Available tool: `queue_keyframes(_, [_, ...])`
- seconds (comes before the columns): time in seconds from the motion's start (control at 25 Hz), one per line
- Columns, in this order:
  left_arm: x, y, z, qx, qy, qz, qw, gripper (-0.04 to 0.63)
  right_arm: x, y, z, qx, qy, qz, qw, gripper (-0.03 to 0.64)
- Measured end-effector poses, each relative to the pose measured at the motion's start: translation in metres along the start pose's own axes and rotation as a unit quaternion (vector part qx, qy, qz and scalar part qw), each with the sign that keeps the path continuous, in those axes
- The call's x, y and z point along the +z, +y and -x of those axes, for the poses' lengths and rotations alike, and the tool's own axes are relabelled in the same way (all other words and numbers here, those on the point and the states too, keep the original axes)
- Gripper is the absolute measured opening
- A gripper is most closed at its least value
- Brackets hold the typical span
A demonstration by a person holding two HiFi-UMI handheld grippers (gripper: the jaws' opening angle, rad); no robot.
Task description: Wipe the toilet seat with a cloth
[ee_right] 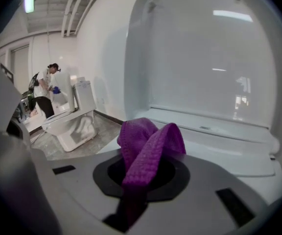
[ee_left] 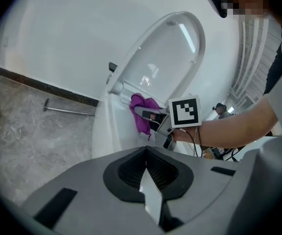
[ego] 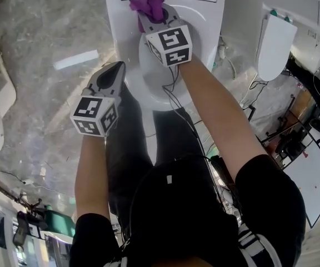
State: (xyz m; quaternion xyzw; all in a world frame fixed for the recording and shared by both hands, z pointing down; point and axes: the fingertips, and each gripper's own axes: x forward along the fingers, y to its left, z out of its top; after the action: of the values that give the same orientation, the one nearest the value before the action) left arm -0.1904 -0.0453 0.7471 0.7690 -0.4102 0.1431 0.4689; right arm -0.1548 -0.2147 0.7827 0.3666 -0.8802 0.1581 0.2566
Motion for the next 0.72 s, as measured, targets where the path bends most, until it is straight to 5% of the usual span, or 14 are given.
queue_keyframes(0.16, [0.002,0.007,0.009,0.005,-0.005,0.006,1.0000,0.009,0.011,0.032,-0.013,0.041,0.016,0.050,0.998,0.049])
queue_keyframes(0.48, [0.003,0.023,0.024,0.012,-0.012,0.011,0.9998,0.009,0.030,0.054,-0.040,0.054,0.039,0.158,0.985,0.049])
queue_keyframes(0.72, [0.001,0.038,0.035,0.019,-0.013,0.013,0.9996,0.009,0.042,0.056,-0.059,0.089,0.064,0.133,0.985,0.049])
